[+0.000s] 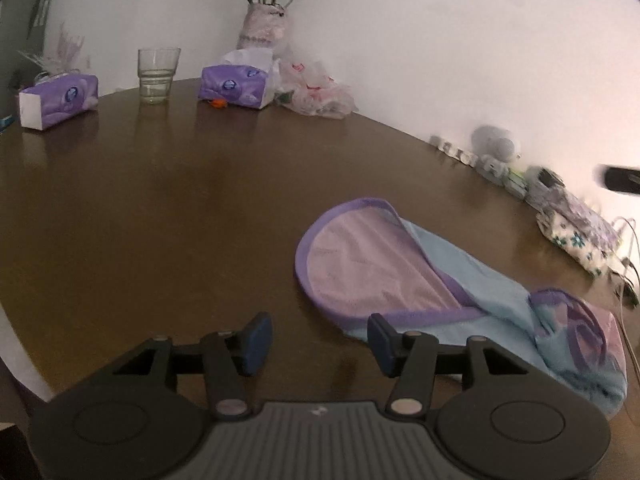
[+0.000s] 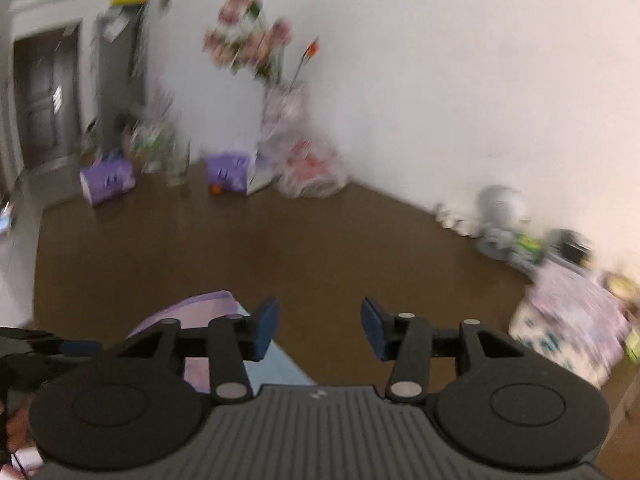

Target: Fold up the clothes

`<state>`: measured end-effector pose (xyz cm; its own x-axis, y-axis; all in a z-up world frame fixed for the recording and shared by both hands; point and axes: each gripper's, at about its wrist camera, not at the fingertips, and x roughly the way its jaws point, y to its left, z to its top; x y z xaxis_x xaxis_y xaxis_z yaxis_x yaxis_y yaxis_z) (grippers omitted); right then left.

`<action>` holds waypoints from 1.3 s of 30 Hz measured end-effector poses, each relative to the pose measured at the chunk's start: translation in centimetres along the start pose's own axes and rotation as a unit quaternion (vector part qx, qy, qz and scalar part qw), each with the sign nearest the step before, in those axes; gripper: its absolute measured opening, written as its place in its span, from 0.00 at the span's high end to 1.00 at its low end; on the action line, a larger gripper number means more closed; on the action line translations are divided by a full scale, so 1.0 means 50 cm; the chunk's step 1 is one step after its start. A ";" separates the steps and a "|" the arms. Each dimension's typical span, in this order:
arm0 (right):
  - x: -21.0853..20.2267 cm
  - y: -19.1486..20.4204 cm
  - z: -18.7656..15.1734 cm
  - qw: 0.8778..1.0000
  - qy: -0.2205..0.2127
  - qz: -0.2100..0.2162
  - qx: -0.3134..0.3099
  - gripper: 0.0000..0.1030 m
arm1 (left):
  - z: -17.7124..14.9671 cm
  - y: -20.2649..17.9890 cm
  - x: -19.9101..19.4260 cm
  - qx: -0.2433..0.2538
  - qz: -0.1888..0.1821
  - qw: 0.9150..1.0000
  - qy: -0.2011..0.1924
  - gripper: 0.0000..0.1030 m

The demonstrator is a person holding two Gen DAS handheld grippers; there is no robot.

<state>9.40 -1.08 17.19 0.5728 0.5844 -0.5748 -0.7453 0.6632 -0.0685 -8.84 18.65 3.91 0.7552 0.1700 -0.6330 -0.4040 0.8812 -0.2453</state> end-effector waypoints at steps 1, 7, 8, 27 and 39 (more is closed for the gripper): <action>0.056 0.005 0.020 0.999 0.026 0.028 -0.017 0.58 | 0.001 -0.006 0.005 -0.005 0.004 1.000 -0.002 0.50; 0.339 0.061 0.076 0.975 0.166 0.137 -0.045 0.63 | 0.005 -0.036 0.030 -0.003 0.027 1.000 -0.009 0.83; 0.366 0.069 0.073 0.972 0.183 0.142 -0.046 0.68 | 0.005 -0.039 0.034 -0.004 0.029 1.000 -0.006 0.96; 0.273 -0.238 -0.011 0.952 0.143 -0.092 0.255 1.00 | 0.304 -0.266 0.326 0.132 -0.098 0.986 0.019 0.99; -0.112 -0.232 -0.118 0.951 0.012 -0.124 0.283 0.46 | 0.255 -0.297 0.200 0.156 -0.242 0.956 0.052 0.56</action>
<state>12.82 -14.80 16.38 0.6934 0.3710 -0.6177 -0.2821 0.9286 0.2410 11.28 12.88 10.58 0.7534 -0.3204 -0.5742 0.1648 0.9374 -0.3069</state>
